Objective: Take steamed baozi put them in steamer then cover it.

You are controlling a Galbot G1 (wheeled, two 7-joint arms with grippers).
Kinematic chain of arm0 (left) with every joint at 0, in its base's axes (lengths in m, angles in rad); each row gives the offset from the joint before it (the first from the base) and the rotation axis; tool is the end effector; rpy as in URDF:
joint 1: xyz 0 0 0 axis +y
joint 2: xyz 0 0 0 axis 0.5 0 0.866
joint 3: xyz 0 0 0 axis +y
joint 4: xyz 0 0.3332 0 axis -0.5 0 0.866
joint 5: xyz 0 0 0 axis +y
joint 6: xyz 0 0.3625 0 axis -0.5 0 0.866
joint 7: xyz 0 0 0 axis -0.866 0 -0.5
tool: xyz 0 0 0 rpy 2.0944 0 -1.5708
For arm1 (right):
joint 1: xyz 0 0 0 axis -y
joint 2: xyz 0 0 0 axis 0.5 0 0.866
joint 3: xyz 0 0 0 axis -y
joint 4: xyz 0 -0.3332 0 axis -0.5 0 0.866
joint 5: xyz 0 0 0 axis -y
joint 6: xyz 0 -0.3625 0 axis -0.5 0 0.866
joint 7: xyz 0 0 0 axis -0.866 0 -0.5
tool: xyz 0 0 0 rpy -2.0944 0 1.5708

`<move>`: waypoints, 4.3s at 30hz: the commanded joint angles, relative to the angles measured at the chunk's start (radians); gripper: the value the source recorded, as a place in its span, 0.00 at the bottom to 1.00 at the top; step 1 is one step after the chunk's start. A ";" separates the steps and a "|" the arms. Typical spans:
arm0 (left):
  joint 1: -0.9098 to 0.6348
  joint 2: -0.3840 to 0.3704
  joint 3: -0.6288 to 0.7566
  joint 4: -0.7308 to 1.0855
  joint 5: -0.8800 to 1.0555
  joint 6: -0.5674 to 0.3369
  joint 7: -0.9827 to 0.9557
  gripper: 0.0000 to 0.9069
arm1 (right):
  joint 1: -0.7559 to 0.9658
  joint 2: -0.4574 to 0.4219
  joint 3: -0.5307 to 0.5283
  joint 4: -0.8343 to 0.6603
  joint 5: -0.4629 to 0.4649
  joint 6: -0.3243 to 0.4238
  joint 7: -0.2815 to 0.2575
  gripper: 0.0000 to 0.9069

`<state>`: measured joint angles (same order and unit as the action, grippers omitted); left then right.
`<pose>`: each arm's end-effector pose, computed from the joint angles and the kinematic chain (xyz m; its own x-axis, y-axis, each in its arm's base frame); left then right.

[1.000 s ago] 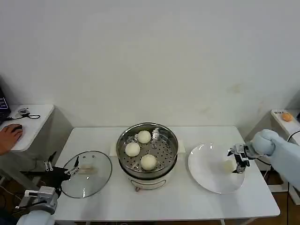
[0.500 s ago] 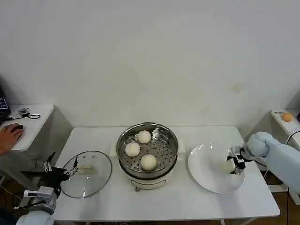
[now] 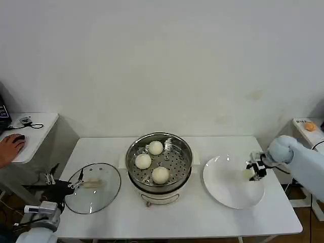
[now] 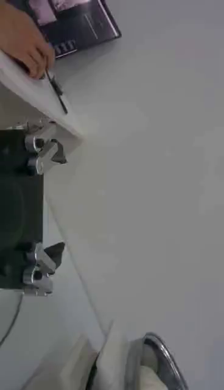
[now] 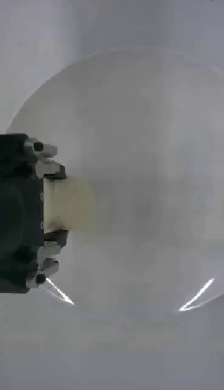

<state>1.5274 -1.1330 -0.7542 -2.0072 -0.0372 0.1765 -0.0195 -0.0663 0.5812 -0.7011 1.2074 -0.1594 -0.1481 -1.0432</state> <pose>0.2231 0.1443 -0.2641 -0.9849 -0.1028 0.1395 -0.0311 0.8968 0.4413 0.4961 -0.2112 -0.1938 -0.2574 -0.0461 0.9652 -0.9659 -0.0180 -0.2585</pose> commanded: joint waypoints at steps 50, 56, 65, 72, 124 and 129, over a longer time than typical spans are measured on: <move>0.006 -0.020 -0.030 -0.009 0.004 -0.011 -0.001 1.00 | 0.527 0.470 -0.595 0.201 0.700 -0.484 0.310 0.64; 0.009 -0.019 -0.036 -0.008 0.002 -0.013 -0.001 1.00 | 0.523 0.479 -0.593 0.186 0.685 -0.480 0.310 0.64; 0.010 -0.020 -0.038 -0.008 0.002 -0.016 -0.001 1.00 | 0.506 0.480 -0.591 0.179 0.652 -0.473 0.310 0.87; 0.011 -0.024 -0.036 -0.007 0.003 -0.017 -0.002 1.00 | 0.512 0.463 -0.570 0.185 0.611 -0.451 0.325 1.00; 0.040 -0.041 0.041 0.088 0.726 -0.271 -0.073 1.00 | -1.567 0.792 1.758 0.872 0.331 0.283 0.848 1.00; 0.057 -0.024 0.047 0.111 0.981 -0.283 -0.088 1.00 | -1.581 0.816 1.757 0.890 0.339 0.271 0.845 1.00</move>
<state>1.5529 -1.1724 -0.7210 -1.9238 0.3681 -0.0320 -0.0722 -1.4299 1.2244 0.8185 2.0470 0.1619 0.0638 -0.1861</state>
